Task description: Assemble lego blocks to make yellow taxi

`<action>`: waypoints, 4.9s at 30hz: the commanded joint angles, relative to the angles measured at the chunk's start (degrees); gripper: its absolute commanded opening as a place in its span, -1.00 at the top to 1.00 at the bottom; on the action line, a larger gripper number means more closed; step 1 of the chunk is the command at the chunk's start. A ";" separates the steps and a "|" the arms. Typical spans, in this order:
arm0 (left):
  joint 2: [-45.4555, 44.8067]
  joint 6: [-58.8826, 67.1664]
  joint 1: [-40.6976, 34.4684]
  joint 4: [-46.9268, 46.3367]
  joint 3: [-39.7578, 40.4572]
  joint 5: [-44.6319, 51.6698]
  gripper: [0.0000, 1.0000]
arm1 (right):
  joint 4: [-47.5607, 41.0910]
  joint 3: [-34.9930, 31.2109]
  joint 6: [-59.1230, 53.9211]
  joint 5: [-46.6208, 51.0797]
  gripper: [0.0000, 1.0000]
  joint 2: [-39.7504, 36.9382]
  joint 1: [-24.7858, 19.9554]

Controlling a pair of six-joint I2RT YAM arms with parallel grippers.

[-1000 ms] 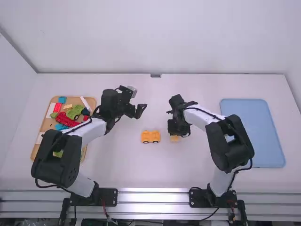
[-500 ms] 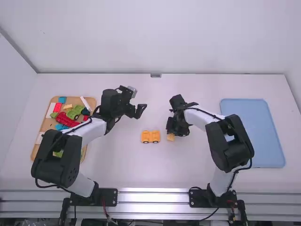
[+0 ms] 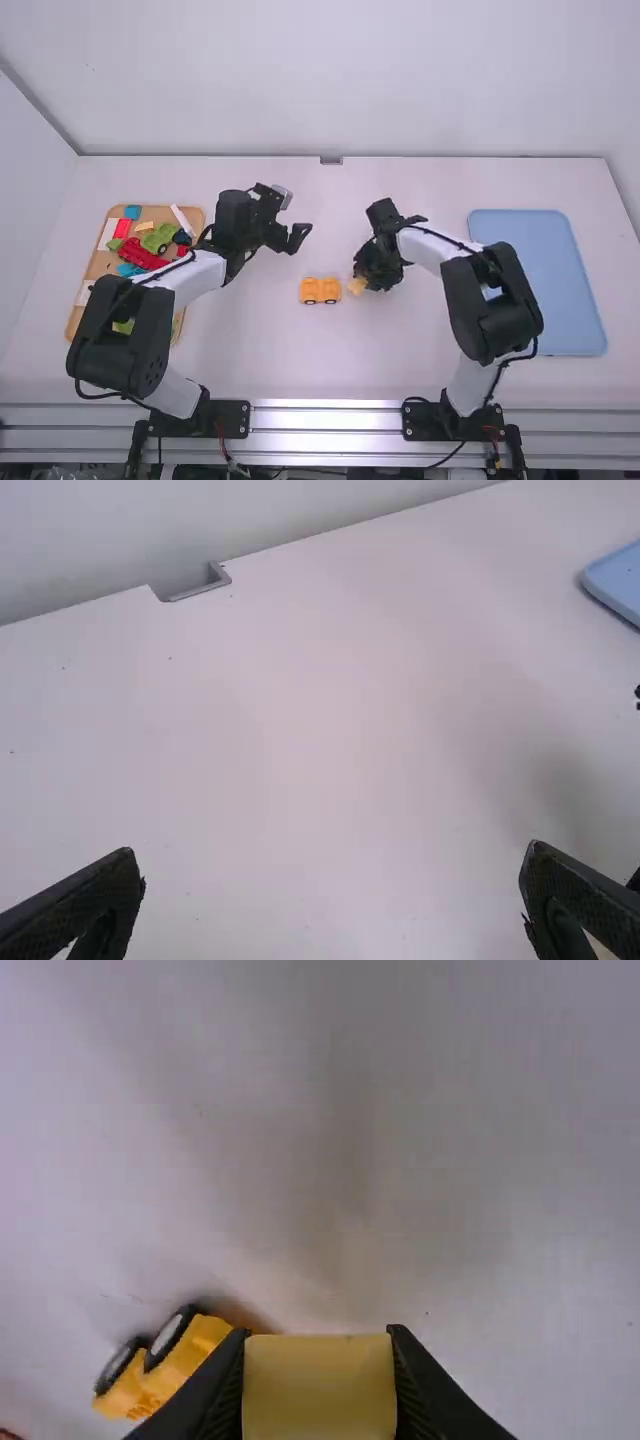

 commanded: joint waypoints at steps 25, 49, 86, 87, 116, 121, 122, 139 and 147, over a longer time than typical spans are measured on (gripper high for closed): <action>-1.33 2.10 0.11 -0.81 0.33 -0.39 -0.98 | -0.81 -3.91 23.23 1.14 0.56 0.48 -4.90; -1.33 2.10 0.09 -0.96 0.33 -0.24 -0.98 | 6.38 -8.22 25.81 -2.23 -1.00 0.46 -7.13; -1.33 1.88 0.09 0.02 0.33 -3.21 -0.98 | 1.66 8.87 -57.81 -37.09 -0.97 -10.62 -25.33; -1.33 1.88 0.09 0.04 0.33 -3.21 -0.98 | -1.81 11.30 -65.83 -35.39 -0.97 -11.32 -24.68; 1.05 59.12 0.09 -29.16 0.33 35.63 -0.98 | -15.30 10.69 -164.56 -34.38 -0.97 -4.50 -21.14; 4.33 58.42 0.09 -27.61 0.33 35.95 -0.98 | -15.26 10.58 -170.48 -36.15 -0.98 7.08 -18.32; 4.79 58.51 0.09 -27.65 0.33 36.26 -0.98 | -16.31 11.43 -171.95 -34.64 -0.97 8.94 -17.90; 4.94 58.07 0.04 -28.52 0.33 39.87 -0.98 | -25.55 16.24 -184.82 -29.14 -0.86 21.16 -18.12; 4.94 58.05 0.04 -28.00 0.33 40.41 -0.98 | -17.42 10.58 -184.98 -30.60 -0.48 21.14 -18.51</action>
